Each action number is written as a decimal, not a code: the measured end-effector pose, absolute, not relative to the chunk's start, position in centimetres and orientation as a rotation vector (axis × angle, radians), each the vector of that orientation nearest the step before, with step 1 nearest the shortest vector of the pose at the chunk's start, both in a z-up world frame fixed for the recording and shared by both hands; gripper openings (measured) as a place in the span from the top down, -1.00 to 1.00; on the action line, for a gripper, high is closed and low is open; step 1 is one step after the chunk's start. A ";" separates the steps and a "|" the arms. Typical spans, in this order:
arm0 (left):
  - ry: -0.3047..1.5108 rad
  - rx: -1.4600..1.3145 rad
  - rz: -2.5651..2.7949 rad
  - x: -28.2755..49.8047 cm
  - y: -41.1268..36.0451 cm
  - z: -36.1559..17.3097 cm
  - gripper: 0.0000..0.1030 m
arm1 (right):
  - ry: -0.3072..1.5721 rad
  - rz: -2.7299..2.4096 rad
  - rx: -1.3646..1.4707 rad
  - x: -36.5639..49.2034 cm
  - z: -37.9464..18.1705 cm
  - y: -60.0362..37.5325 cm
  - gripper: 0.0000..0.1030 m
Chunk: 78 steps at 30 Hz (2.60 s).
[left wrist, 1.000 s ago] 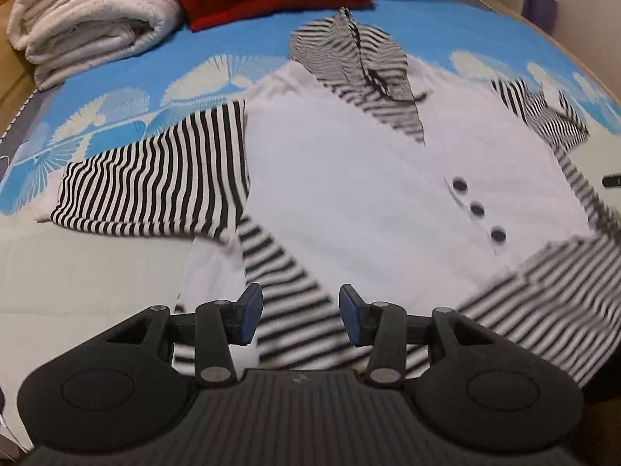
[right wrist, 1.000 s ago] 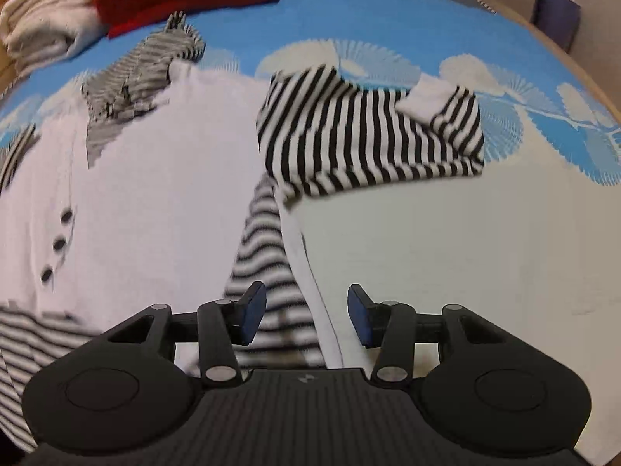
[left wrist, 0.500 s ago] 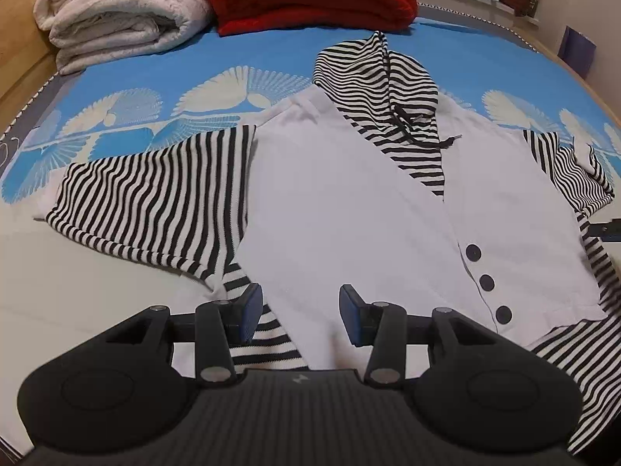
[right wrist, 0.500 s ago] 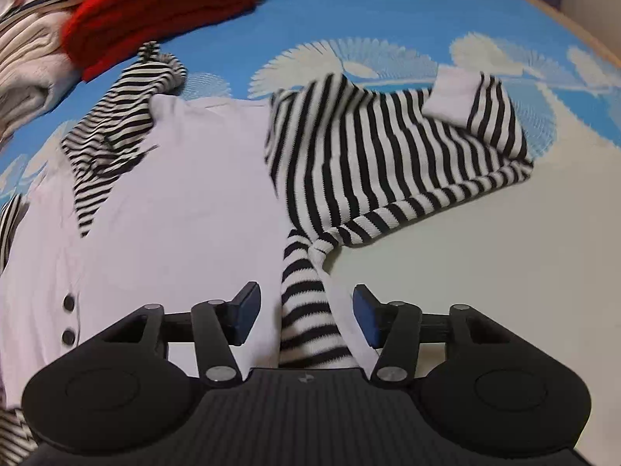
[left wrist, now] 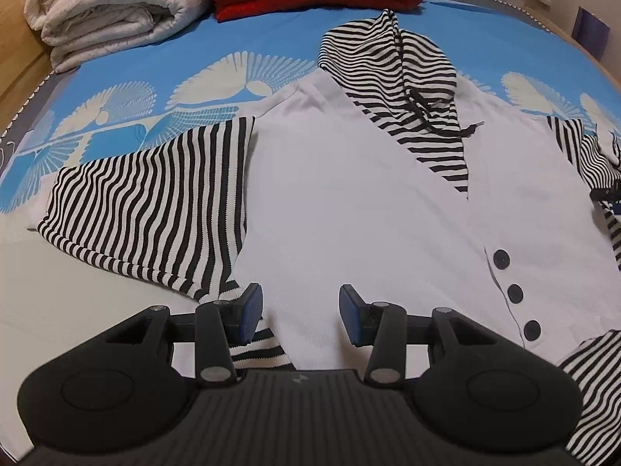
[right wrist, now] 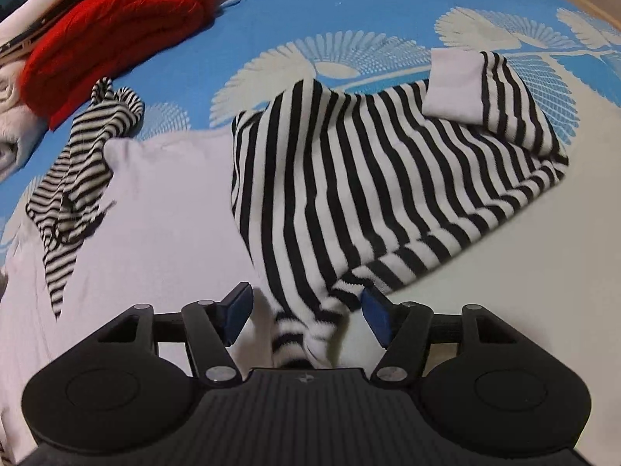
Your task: Fold small clothes
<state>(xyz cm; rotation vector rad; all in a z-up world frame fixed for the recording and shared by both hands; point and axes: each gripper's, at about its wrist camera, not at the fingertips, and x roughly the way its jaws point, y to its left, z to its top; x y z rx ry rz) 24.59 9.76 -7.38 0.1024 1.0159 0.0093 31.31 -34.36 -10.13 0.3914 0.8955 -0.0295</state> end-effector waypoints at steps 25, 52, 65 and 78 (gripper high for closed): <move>1.018 0.126 -0.031 25.3 8.6 -7.6 0.04 | 0.779 -0.315 0.470 30.4 -10.6 -39.8 1.00; 1.026 0.059 0.061 24.2 13.4 -8.4 -0.11 | 0.988 0.097 0.202 26.7 -9.4 -36.2 -0.15; 0.858 -0.180 0.346 25.9 26.0 -8.1 -0.11 | 0.621 0.111 0.281 24.2 1.0 -34.3 -0.11; 0.844 -0.390 0.349 30.5 35.0 -11.9 -0.41 | 0.569 0.164 0.308 28.3 3.2 -27.9 -0.12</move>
